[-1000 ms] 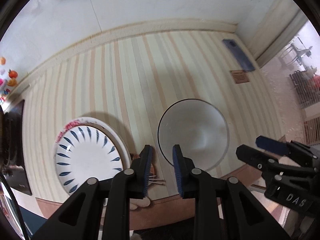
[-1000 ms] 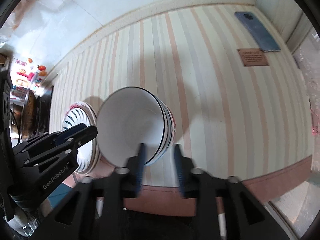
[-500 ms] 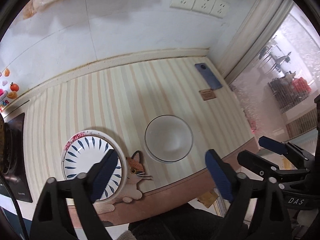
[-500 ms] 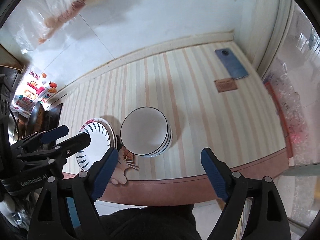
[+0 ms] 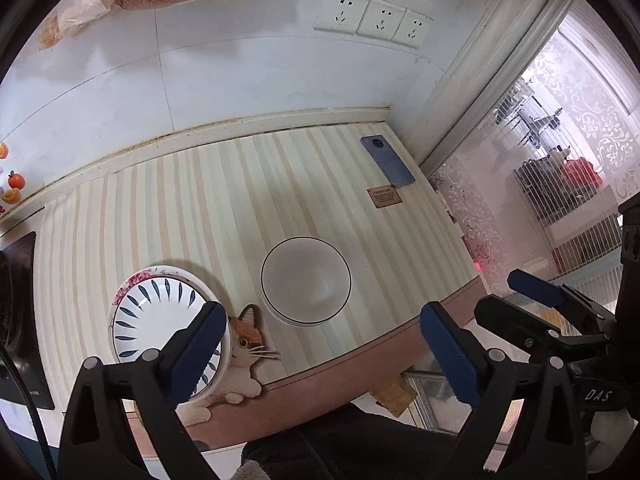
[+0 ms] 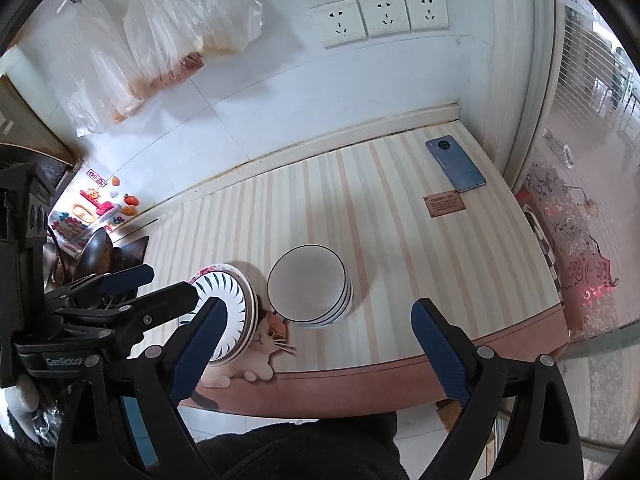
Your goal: Organize plates and bowls
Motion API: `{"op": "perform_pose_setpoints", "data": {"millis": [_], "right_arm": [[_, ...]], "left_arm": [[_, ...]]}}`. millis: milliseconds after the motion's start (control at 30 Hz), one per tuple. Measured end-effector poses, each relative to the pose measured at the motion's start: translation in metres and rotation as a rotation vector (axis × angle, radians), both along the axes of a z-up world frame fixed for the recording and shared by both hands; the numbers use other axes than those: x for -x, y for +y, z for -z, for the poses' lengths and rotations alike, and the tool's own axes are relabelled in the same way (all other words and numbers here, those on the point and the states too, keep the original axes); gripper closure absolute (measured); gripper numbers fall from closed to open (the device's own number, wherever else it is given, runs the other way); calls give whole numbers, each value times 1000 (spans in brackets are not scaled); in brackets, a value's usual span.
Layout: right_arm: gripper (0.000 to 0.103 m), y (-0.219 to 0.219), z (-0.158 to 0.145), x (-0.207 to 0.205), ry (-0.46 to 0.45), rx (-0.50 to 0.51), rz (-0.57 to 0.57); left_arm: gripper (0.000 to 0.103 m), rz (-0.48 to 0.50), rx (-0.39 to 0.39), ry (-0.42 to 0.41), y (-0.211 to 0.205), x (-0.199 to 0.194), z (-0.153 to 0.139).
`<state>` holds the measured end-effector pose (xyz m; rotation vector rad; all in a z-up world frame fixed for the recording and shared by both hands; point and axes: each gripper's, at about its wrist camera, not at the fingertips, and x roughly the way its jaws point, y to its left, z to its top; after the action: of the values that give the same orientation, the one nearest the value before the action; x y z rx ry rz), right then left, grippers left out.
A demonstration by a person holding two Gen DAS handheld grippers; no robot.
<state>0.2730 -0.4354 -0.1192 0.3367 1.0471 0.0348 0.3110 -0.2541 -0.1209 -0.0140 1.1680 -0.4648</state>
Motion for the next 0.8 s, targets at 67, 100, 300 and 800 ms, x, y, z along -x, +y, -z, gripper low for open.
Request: {"op": "perform_pose_setpoints", "data": {"millis": [67,100,300,800], "right_arm": [[7,-3,5,-3,12,-5,4],[7,-4,9,-5,18,-9,4],[7,-17,48,-27,91,-86,-12],[7,-33,246,-109,393,-438,-12]], "left_arm": [[3,0,-15,-3,-2,-5,7],[3,-3,-15,0,-3,-6,9],[3,-27,-4,109,-4,-37,61],[5,-177,16,479,12,-119,207]]}}
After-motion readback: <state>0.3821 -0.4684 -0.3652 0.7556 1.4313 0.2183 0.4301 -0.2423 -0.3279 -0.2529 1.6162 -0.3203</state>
